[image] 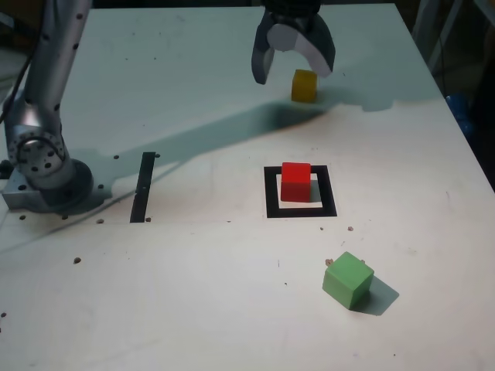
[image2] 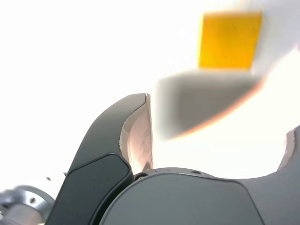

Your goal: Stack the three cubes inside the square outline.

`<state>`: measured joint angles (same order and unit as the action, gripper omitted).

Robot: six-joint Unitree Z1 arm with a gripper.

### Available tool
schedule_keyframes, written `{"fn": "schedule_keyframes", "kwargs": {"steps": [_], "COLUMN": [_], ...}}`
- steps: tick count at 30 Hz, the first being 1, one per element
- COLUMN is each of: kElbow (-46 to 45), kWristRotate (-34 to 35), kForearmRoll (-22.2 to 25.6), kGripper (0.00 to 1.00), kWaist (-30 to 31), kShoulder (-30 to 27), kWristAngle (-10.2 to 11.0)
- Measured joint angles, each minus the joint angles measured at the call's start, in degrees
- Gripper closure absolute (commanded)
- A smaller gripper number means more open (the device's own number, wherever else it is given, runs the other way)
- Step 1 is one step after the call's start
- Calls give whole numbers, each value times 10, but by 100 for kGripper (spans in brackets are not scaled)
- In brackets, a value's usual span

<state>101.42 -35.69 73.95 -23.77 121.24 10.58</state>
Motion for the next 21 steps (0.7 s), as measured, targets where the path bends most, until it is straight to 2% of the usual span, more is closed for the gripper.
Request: {"fn": "schedule_keyframes", "kwargs": {"steps": [8, 15, 18, 21], "kElbow": [70, 123, 137, 148], "kWristRotate": [-52, -61, -61, -50], "kForearmRoll": [28, 54, 63, 72], "kGripper": [2, 8, 15, 28], "kWaist": [-30, -31, -31, -30], "kShoulder": [61, 107, 123, 137], "kWristAngle": [4, 7, 7, 19]}}
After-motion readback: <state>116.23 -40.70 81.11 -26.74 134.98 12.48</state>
